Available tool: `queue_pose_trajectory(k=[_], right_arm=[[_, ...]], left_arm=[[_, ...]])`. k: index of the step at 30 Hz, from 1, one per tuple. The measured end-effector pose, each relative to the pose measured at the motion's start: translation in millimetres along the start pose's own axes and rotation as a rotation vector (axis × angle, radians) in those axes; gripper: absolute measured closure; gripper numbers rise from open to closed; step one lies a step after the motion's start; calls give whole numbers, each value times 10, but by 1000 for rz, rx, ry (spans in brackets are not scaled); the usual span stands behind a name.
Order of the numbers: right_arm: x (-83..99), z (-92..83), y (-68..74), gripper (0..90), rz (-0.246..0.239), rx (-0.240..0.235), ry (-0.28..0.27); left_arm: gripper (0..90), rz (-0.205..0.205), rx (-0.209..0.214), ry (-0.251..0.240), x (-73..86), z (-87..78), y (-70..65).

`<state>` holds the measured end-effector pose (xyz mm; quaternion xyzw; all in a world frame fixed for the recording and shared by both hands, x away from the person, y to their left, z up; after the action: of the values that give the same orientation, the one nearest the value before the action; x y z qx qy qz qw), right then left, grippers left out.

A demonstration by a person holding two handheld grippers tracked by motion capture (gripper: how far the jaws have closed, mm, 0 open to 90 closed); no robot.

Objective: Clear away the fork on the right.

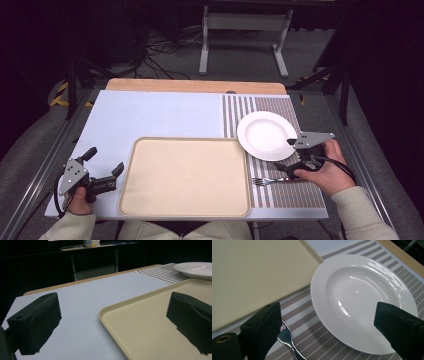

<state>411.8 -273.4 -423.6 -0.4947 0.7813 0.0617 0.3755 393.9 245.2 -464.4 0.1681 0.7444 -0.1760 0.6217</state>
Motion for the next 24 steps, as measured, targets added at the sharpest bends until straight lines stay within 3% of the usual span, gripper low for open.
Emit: queue_pose_trajectory(k=[4, 11, 24], right_arm=[[27, 39, 16, 99, -56, -22, 63], [104, 101, 12, 99, -100, -59, 169], [189, 154, 73, 98, -158, -138, 287]], left_arm=[[1, 2, 3, 4, 1, -1, -4], [1, -1, 1, -1, 1, 5, -6], [1, 5, 5, 14, 19, 9, -13]])
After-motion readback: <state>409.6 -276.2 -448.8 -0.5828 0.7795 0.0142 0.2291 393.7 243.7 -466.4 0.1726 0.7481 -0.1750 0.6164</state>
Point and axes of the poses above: each handheld gripper's, and its own axes: z roughly forward along the jaws, x roughly out of its underside, y roughly to its left, the point moved 9 cm from there along z, roughly forward along the jaws, and after that the axes turned 6 degrees about -z, right-handed, at the moved point
